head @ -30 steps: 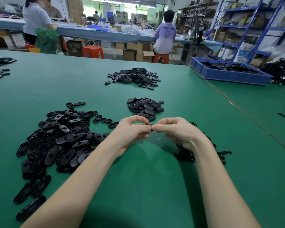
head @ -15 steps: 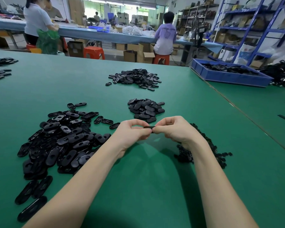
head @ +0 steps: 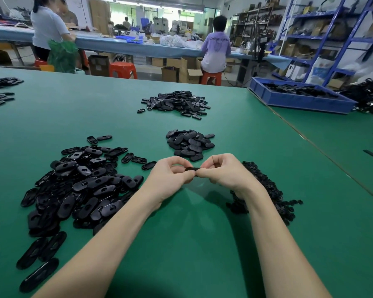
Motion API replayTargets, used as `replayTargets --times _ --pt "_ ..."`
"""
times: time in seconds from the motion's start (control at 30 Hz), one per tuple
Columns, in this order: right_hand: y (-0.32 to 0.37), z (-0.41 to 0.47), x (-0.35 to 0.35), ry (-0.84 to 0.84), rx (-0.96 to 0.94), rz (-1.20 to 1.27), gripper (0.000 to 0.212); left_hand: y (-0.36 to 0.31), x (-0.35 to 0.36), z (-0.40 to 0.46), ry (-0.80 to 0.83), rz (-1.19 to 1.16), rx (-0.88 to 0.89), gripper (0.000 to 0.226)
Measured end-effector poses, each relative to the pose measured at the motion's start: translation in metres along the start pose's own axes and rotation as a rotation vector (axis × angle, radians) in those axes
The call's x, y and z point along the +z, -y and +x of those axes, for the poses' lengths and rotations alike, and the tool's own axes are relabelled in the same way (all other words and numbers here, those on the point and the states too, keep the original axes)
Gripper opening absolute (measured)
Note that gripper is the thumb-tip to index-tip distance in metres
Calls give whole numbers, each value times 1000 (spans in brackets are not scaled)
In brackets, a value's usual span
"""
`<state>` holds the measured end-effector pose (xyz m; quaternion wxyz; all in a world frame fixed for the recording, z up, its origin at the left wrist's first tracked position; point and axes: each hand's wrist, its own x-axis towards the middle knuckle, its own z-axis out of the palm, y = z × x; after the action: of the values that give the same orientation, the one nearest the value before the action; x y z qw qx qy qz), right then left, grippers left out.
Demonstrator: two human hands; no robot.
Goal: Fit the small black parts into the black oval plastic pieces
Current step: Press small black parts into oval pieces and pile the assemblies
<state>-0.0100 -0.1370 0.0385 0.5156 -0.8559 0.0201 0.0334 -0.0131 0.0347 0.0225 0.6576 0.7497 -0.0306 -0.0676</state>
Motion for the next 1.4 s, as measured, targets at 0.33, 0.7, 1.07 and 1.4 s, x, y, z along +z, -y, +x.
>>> replayTargets --times 0.33,0.7,1.07,1.4 --pt "-1 -3 -16 -67 121 294 29 -8 -7 43 -187 455 356 13" --pt "-12 0 -9 40 142 230 18 -27 5 155 -321 573 69 15" --pt "-10 1 -6 51 147 182 17 -13 6 122 -315 498 185 16" --pt "0 0 7 79 92 67 15 9 -14 32 -188 629 297 5"
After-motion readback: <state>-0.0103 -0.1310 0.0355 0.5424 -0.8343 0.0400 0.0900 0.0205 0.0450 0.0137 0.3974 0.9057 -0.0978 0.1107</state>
